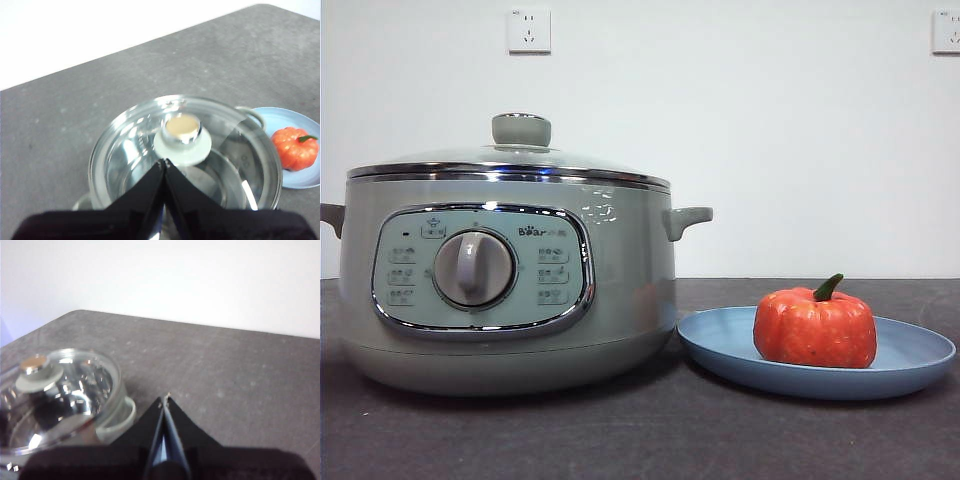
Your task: Take the pumpkin out from the steamer,put the pumpkin in the blue plate,close the lid
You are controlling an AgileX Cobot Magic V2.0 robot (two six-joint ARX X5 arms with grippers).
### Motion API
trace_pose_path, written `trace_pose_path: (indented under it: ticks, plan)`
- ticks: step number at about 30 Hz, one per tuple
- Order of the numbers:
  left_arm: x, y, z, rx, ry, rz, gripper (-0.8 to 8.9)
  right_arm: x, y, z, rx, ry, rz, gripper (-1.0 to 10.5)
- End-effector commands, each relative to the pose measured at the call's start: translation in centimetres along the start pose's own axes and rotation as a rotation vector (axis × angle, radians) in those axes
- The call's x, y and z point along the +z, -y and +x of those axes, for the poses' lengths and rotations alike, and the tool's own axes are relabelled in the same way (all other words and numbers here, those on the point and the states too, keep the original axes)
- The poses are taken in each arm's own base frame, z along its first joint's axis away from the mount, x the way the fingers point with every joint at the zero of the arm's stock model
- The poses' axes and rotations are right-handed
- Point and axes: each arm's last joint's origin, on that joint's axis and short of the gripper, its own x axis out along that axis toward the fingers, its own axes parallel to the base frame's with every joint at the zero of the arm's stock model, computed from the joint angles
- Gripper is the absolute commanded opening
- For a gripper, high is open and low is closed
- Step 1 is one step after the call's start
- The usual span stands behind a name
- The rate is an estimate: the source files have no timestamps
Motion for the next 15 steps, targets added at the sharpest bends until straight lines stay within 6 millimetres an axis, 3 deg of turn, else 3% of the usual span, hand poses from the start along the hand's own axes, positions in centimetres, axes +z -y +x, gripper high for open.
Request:
trace_pose_path:
  ticks: [1, 5, 15]
  plan:
    - [-3.0, 0.2, -0.1, 0.006, 0.009, -0.037, -0.08, -2.3, 0.0, 0.2, 0.0, -0.006, 0.03, -0.2]
    - [-5.6, 0.3, -0.4, 0.027, 0.034, -0.091, -0.08, -3.6, 0.1, 0.5, -0.003, -0.025, 0.06, -0.2]
    - [-5.7, 0.3, -0.4, 0.023, 0.018, -0.109, -0.03, -3.8, 0.1, 0.9, -0.026, -0.047, 0.059, 0.0]
